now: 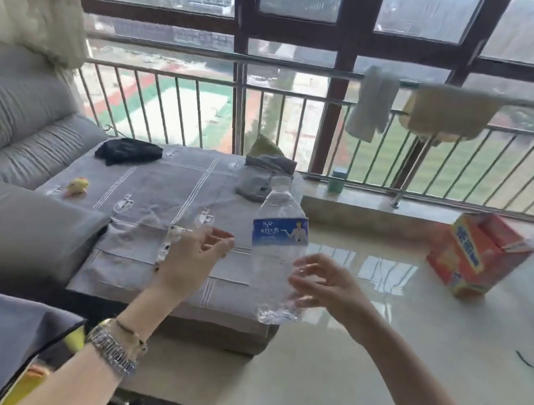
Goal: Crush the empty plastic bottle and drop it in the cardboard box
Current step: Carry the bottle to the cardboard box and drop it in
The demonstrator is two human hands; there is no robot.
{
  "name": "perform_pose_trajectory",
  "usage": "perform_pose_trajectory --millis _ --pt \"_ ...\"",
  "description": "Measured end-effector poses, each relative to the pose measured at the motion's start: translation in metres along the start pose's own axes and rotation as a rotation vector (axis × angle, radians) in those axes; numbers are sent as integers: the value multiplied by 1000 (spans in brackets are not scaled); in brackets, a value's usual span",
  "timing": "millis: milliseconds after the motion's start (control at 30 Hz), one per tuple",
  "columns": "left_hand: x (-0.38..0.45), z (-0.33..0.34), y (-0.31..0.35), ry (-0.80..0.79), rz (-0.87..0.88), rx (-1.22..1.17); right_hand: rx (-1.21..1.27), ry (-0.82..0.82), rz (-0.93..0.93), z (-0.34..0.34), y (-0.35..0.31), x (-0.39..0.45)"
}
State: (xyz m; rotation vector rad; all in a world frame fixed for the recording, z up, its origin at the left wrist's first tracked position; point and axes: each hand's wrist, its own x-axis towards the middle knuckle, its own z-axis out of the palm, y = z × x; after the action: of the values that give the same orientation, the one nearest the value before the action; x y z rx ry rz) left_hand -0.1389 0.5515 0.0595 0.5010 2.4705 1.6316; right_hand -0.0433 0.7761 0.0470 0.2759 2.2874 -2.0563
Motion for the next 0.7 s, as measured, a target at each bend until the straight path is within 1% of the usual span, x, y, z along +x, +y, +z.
perform_pose_trajectory --millis 100,200,300,467,567,700 --pt "19 47 18 -156 90 210 45 146 15 -52 8 -10" --pt "46 92 34 -294 157 300 79 290 37 -98 20 -17" --pt "76 138 43 -393 185 285 109 410 53 -140 33 -20" --pt "137 215 46 -539 154 200 123 556 95 -208 49 2" --pt "184 254 51 -588 223 241 146 628 107 -247 54 29" --pt "256 295 74 -626 336 321 165 721 127 -298 47 73"
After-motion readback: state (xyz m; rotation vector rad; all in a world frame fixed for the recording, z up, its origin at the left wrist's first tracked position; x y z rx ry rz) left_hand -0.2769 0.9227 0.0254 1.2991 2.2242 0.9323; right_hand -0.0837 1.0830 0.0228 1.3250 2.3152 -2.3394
